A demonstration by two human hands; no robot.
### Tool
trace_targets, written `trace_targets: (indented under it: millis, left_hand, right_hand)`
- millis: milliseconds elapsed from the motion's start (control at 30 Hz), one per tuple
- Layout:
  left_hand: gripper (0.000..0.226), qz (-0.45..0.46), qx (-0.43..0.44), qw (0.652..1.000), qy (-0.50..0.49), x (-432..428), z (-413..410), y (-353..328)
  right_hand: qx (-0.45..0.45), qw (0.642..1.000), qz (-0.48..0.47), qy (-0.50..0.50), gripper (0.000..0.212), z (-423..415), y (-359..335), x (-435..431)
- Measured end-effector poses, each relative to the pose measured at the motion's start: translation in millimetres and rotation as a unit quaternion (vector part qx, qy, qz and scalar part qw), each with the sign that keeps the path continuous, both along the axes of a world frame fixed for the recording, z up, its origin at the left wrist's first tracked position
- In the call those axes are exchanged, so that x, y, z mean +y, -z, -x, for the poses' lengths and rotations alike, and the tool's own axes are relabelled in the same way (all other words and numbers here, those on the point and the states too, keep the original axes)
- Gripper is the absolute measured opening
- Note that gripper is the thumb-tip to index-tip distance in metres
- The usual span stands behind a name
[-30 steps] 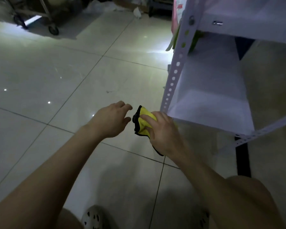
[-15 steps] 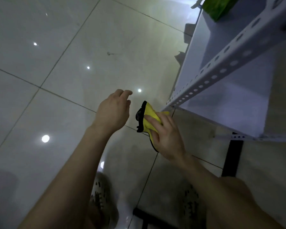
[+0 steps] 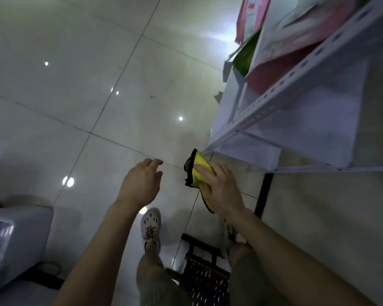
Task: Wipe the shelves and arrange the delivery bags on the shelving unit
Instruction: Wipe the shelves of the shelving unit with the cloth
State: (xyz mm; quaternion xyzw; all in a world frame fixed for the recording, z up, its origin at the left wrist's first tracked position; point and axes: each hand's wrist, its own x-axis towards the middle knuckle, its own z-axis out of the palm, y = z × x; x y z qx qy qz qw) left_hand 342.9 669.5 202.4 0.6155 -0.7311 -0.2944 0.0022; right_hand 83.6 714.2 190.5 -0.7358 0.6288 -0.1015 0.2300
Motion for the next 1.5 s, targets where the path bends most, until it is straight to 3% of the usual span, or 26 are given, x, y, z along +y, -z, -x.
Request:
trace_targets:
  millis: [333, 600, 733, 867, 967, 1067, 1167, 1233, 1333, 1433, 1500]
  left_hand:
    - [0.038, 0.087, 0.015, 0.986, 0.138, -62.3, -12.4, -164.4]
    - [0.041, 0.173, 0.067, 0.954, 0.235, -107.2, 59.4, -268.3]
    - [0.041, 0.235, 0.163, 0.930, 0.230, -120.1, 120.9, -328.4]
    - [0.054, 0.253, 0.296, 0.909, 0.150, -122.9, 171.6, -391.1]
    - [0.055, 0.272, 0.386, 0.873, 0.119, -121.9, 200.6, -434.0]
    - [0.052, 0.283, 0.466, 0.831, 0.106, -121.8, 229.5, -467.2]
    - [0.048, 0.309, 0.508, 0.803, 0.037, -128.5, 258.3, -480.0]
    - [0.040, 0.348, 0.507, 0.788, -0.014, -133.9, 270.3, -475.1]
    - [0.046, 0.429, 0.464, 0.772, -0.074, -140.4, 278.0, -466.0]
    - [0.061, 0.504, 0.428, 0.743, -0.104, -147.0, 284.0, -461.7]
    - [0.054, 0.517, 0.426, 0.733, -0.116, -150.2, 286.6, -459.3]
  right_hand:
    - [-0.068, 0.975, 0.063, 0.201, 0.047, 2.5, -142.9, 20.5]
    - [-0.102, 0.924, 0.177, 0.323, 0.046, 24.4, -231.8, 45.3]
    - [-0.095, 0.897, 0.258, 0.347, 0.044, 55.7, -288.7, 41.9]
    - [-0.095, 0.862, 0.343, 0.360, 0.049, 98.8, -351.9, 20.1]
    - [-0.108, 0.850, 0.371, 0.357, 0.051, 136.3, -397.2, -9.6]
    - [-0.088, 0.856, 0.384, 0.336, 0.041, 161.5, -425.0, -53.4]
    - [-0.007, 0.912, 0.303, 0.275, 0.043, 182.1, -390.5, -100.5]
    - [0.046, 0.949, 0.207, 0.235, 0.059, 192.1, -345.8, -119.1]
    - [0.059, 0.963, 0.149, 0.219, 0.071, 203.3, -320.1, -131.9]
    - [0.069, 0.970, 0.125, 0.196, 0.069, 212.1, -324.2, -143.3]
    - [0.077, 0.973, 0.116, 0.187, 0.064, 217.0, -328.3, -156.4]
